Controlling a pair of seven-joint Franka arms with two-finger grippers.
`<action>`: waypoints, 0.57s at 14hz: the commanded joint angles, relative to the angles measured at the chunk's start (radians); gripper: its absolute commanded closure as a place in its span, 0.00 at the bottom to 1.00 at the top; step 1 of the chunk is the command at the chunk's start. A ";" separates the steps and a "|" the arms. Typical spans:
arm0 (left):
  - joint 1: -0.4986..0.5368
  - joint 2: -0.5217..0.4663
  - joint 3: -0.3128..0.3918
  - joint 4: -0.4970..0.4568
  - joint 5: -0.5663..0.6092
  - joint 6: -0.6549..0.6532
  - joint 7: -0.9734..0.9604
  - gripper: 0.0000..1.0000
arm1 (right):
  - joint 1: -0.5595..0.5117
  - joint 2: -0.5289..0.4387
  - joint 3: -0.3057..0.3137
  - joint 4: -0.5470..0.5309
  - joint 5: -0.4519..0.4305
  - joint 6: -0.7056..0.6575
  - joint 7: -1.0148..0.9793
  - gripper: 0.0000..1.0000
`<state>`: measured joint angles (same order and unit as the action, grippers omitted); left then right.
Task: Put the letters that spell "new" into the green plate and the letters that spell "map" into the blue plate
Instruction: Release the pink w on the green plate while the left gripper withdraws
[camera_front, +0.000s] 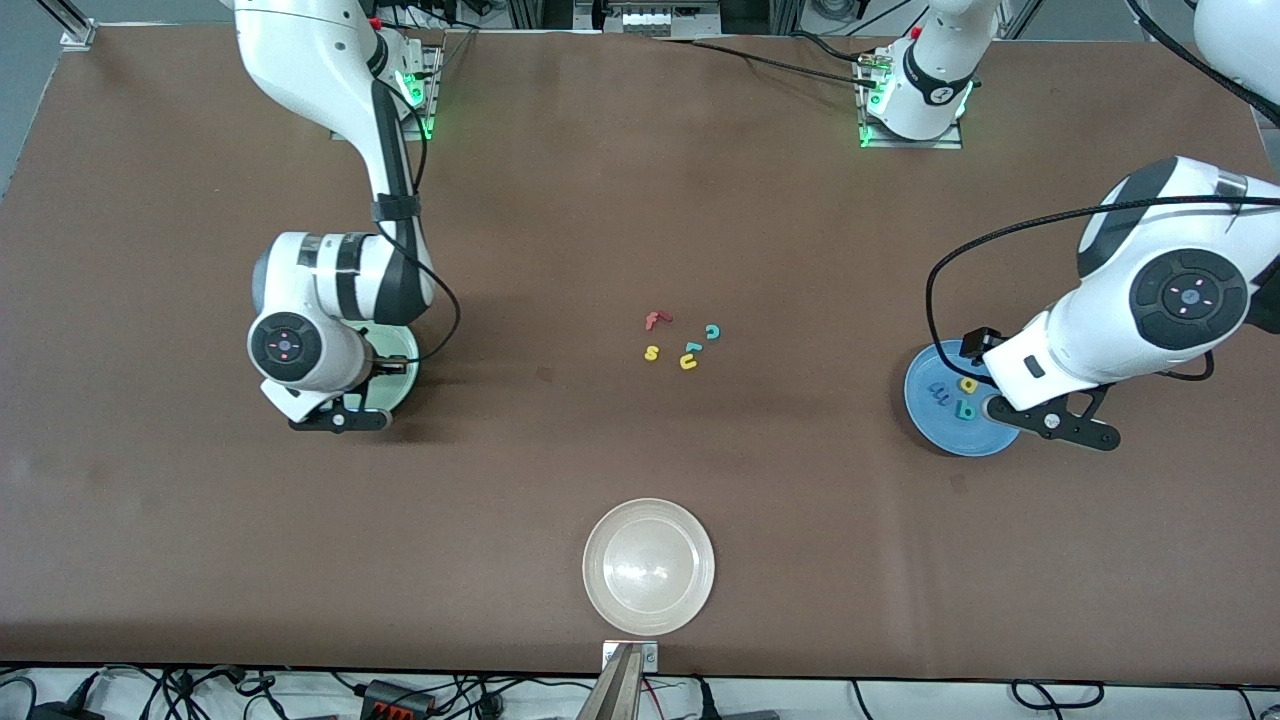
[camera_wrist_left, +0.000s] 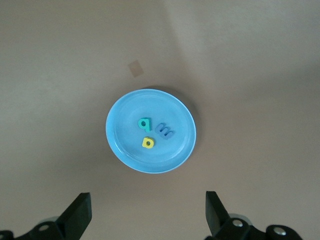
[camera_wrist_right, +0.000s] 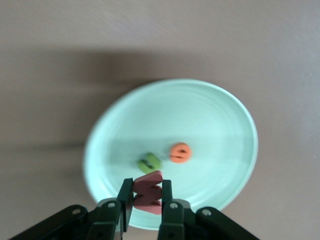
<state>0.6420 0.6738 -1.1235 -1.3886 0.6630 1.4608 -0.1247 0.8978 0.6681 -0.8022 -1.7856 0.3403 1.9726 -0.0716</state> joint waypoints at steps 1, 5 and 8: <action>-0.007 -0.061 0.028 0.077 -0.077 -0.048 0.128 0.00 | -0.058 -0.048 -0.015 -0.081 0.009 0.029 -0.120 0.97; -0.191 -0.253 0.291 0.085 -0.213 -0.071 0.135 0.00 | -0.080 -0.039 -0.006 -0.172 0.037 0.168 -0.165 0.94; -0.345 -0.339 0.602 0.076 -0.427 -0.057 0.139 0.00 | -0.074 -0.022 -0.005 -0.176 0.074 0.183 -0.165 0.94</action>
<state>0.3854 0.4030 -0.7190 -1.3003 0.3669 1.3999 -0.0210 0.8107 0.6583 -0.8101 -1.9410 0.3824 2.1338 -0.2188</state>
